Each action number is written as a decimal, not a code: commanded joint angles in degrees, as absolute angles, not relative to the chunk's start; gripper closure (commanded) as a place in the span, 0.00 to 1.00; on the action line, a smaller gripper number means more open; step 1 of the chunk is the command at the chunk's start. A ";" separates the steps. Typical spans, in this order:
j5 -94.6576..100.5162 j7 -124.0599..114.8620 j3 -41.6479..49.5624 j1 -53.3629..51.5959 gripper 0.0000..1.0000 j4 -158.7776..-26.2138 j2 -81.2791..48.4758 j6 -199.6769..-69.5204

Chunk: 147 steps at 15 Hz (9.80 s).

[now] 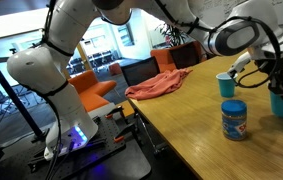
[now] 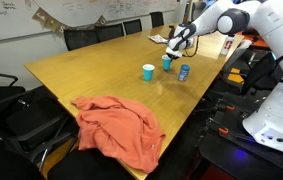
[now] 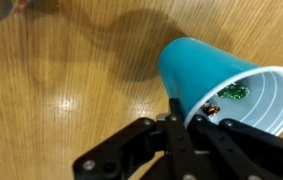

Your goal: Pour the sweets in the right cup onto the table then put two sweets in the left cup

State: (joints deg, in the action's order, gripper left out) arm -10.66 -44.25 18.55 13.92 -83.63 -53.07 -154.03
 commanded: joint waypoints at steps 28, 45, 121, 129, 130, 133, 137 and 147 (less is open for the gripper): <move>27.14 -62.07 71.86 -60.66 0.99 -143.62 -36.18 -183.09; -11.06 -39.53 71.00 -74.94 0.99 -144.74 -56.09 -178.37; -14.76 -35.66 79.33 -67.07 0.99 -129.38 -48.55 -162.18; -17.09 -33.80 62.00 -45.98 0.99 -122.99 -34.93 -178.63; -17.10 -33.47 58.59 -42.19 0.99 -122.45 -32.95 -180.32; -17.11 -33.70 47.93 -29.88 0.99 -120.84 -27.75 -180.21; -19.14 -33.95 32.08 -12.16 0.99 -118.77 -23.43 -175.57; -14.57 -36.84 23.37 1.14 0.97 -116.19 -25.65 -168.78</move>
State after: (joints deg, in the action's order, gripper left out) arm -15.65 -36.19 24.42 0.00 -116.22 -25.77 -168.62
